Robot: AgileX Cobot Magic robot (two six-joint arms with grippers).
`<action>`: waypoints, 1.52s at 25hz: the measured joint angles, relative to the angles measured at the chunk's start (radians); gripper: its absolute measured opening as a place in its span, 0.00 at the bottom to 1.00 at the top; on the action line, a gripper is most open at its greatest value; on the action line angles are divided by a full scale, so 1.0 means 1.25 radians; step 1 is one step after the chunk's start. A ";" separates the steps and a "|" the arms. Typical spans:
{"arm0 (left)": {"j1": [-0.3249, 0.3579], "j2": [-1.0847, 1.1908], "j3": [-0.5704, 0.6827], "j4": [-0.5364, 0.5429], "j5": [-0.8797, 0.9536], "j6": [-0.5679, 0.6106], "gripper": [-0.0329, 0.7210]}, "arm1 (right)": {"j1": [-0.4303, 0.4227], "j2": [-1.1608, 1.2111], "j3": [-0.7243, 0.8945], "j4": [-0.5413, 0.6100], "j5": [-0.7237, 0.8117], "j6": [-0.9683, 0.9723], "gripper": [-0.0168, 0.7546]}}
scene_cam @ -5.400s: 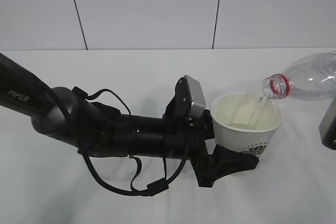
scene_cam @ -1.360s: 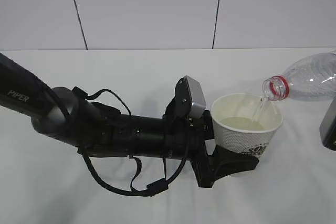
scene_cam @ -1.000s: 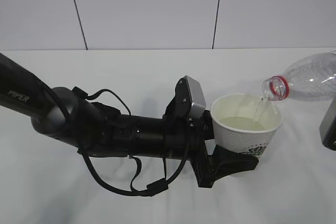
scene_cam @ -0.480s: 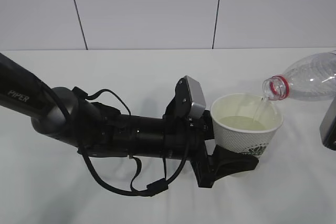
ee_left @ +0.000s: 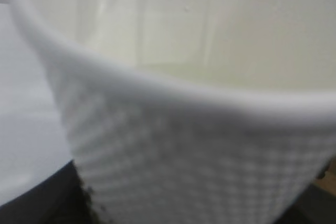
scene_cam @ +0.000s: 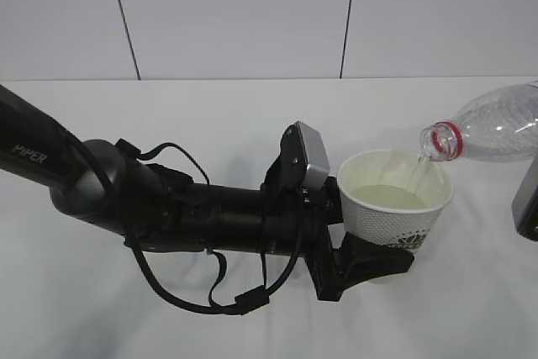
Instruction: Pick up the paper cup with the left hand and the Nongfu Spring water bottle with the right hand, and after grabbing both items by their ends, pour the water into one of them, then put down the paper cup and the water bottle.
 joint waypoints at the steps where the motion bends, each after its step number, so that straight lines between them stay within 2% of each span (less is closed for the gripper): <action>1: 0.000 0.000 0.000 0.000 0.000 0.000 0.76 | 0.000 0.000 0.000 0.000 0.000 -0.001 0.63; 38: 0.000 0.000 0.000 0.002 0.000 0.000 0.75 | 0.000 0.000 0.000 0.000 -0.002 -0.011 0.63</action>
